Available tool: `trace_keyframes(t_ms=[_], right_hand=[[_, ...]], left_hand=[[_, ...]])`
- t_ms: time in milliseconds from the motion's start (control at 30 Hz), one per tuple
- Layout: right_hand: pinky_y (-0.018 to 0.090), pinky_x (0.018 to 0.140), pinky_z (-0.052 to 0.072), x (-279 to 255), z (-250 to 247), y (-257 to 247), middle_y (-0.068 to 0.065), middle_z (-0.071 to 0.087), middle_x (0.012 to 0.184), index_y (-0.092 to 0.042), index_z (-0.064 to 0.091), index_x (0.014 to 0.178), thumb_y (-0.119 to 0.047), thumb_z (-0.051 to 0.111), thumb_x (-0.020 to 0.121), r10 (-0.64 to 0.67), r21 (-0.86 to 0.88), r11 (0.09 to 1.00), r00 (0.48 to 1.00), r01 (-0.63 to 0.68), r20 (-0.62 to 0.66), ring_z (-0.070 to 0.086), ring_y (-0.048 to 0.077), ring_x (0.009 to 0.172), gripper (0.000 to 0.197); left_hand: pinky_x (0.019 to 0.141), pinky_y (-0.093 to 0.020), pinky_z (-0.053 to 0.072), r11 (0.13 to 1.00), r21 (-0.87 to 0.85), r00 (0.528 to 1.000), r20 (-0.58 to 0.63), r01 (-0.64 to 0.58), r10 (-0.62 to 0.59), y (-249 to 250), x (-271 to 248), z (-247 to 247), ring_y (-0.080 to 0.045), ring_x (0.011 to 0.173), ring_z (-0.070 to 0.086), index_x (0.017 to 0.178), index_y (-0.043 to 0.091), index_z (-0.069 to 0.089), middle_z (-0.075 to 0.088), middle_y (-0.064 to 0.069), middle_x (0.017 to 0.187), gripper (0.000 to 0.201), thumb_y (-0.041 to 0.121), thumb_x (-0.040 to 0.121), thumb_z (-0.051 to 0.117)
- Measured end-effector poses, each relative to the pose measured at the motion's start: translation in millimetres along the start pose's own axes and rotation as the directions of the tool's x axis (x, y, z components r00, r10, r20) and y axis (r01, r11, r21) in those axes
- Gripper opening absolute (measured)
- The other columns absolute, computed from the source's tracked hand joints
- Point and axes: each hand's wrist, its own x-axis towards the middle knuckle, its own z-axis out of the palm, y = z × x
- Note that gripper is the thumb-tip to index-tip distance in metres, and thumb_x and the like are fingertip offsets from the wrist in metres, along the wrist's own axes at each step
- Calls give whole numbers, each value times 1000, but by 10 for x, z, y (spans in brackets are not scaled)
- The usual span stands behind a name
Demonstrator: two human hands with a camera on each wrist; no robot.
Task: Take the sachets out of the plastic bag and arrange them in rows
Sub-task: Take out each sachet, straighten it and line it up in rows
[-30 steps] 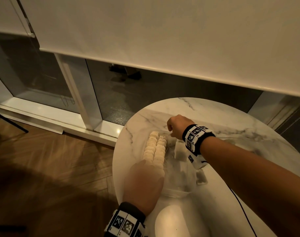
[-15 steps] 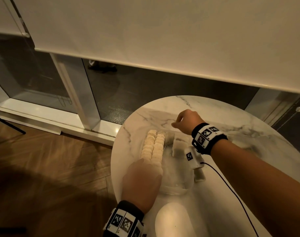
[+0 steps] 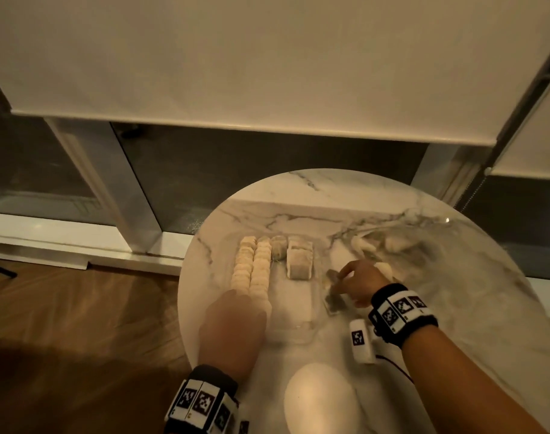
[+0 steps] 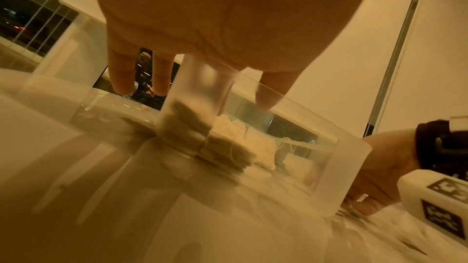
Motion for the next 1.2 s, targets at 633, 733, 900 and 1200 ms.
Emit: trace_keyframes(t_ms=[633,733,900,1200], right_hand=[[24,52,48,-111,192,216,5,67,71,-9,65,83,-25,82,81,-84,192,976,993,99,-85,59,17,57,23],[23,45,48,-249,147,266,8,69,71,-9,60,93,-14,81,83,-123,517,846,991,131,-50,58,17,53,24],[32,61,57,-421,33,294,14,60,91,-9,62,119,3,76,83,-252,736,638,965,225,-75,67,23,73,40],[40,71,60,-821,106,-66,14,63,89,-12,72,89,0,74,85,-436,818,457,890,348,-135,70,26,83,12]], left_hand=[[105,-46,39,1000,-6,999,-23,29,-29,-20,26,33,-22,131,35,138,33,37,30,6,151,52,60,94,40],[106,-46,38,999,-3,999,-24,34,-35,-22,27,31,-22,132,34,140,33,36,30,6,151,53,60,94,40],[114,-54,22,998,27,998,-13,54,-53,7,6,-10,-23,144,17,143,42,29,18,11,159,55,64,94,36],[90,-27,48,915,-304,948,-258,-264,188,481,-79,-279,-8,108,56,120,33,60,62,13,117,37,57,93,51]])
